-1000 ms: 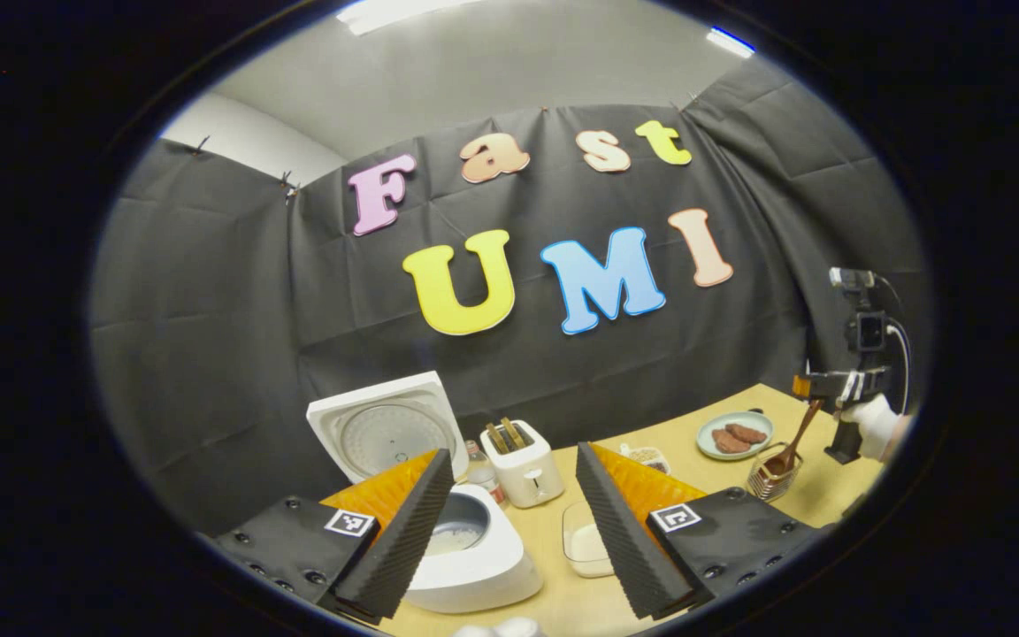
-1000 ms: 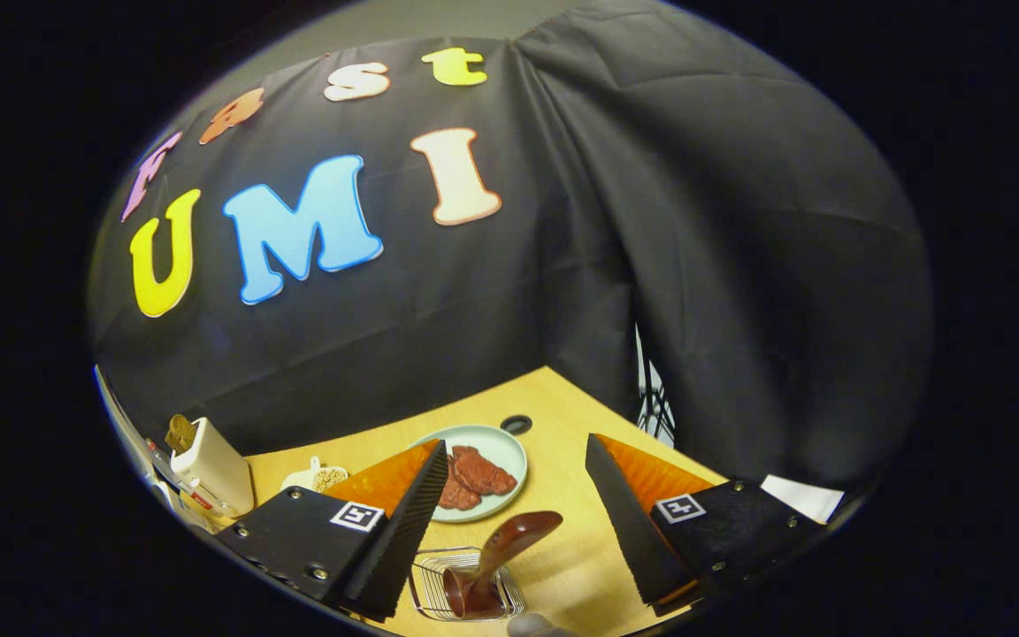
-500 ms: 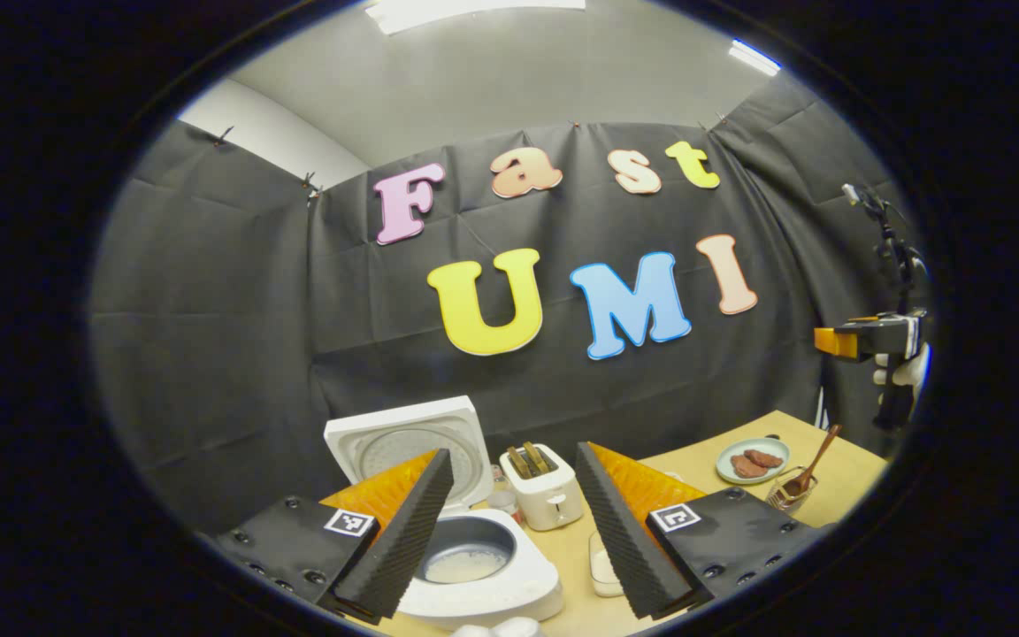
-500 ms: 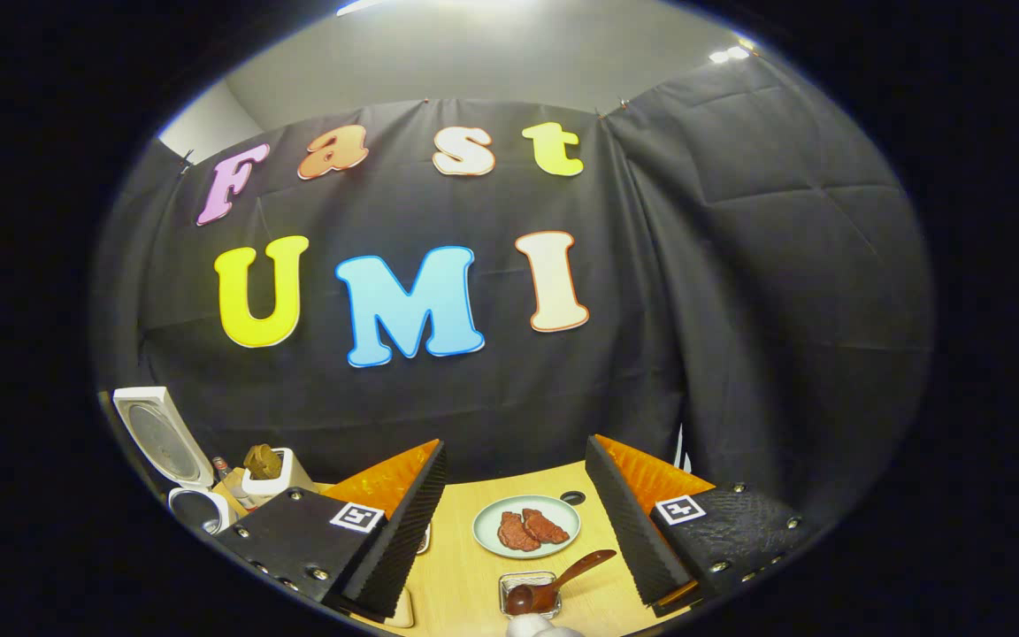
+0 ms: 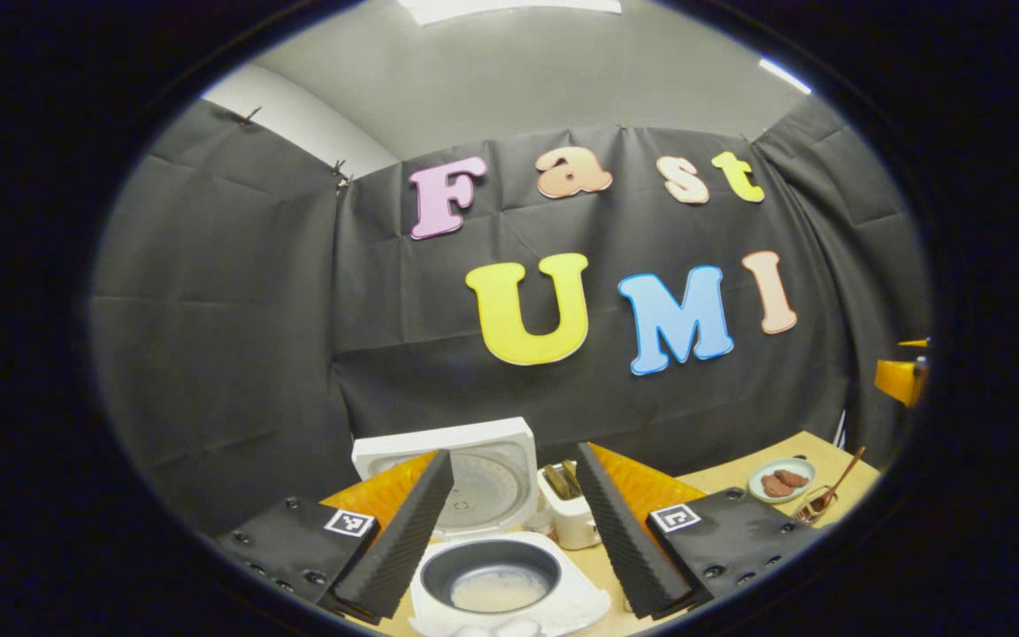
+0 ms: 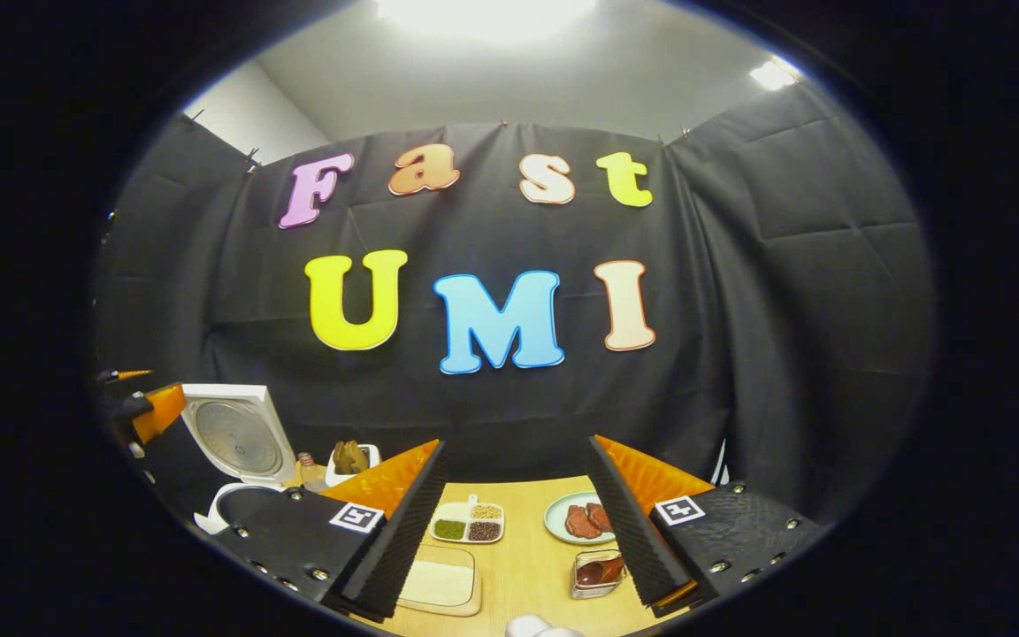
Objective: Close the left gripper, press the button to open the rice cooker; take a wooden spoon from the chopstick holder with the right hand, scoop a spoonful of rice and pour it into the rice cooker, then put the wooden spoon back into the chopstick holder.
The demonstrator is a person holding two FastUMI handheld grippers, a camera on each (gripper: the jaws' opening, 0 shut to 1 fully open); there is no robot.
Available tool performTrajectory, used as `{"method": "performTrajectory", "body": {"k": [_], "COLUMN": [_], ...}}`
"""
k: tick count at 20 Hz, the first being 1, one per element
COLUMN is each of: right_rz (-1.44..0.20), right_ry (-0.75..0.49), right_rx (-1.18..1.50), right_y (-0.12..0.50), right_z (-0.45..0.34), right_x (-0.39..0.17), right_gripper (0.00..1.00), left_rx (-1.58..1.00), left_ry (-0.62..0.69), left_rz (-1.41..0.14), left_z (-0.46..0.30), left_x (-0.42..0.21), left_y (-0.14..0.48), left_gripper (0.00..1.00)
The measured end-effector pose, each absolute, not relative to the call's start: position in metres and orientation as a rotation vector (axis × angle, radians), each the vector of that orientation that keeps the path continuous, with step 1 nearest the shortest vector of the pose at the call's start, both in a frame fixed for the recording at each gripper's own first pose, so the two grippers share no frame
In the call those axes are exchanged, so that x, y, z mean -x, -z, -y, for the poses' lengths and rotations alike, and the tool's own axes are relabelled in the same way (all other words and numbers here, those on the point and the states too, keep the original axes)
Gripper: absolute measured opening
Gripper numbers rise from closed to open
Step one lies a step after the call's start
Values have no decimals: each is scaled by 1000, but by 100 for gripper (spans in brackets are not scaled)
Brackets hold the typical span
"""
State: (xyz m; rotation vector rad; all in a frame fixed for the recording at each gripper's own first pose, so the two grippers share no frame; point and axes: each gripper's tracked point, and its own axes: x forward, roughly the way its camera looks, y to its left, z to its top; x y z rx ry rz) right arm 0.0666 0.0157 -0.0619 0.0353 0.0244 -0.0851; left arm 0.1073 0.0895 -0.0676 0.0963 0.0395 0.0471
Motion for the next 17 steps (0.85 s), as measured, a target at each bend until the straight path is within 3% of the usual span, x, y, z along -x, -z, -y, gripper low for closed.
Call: {"method": "performTrajectory", "body": {"k": [9,15,17], "right_rz": [-110,-152,-160], "right_ry": [88,89,92], "right_rx": [-57,-59,-50], "right_y": [81,90,92], "right_z": [-23,-25,-24], "right_x": [-74,-80,-81], "right_gripper": [96,96,96], "left_rx": [-68,-34,-16], "left_ry": [-103,-170,-189], "left_rz": [27,-5,-38], "left_z": [-145,-176,-184], "left_x": [-208,-263,-281], "left_y": [18,30,44], "left_gripper": [98,95,99]}}
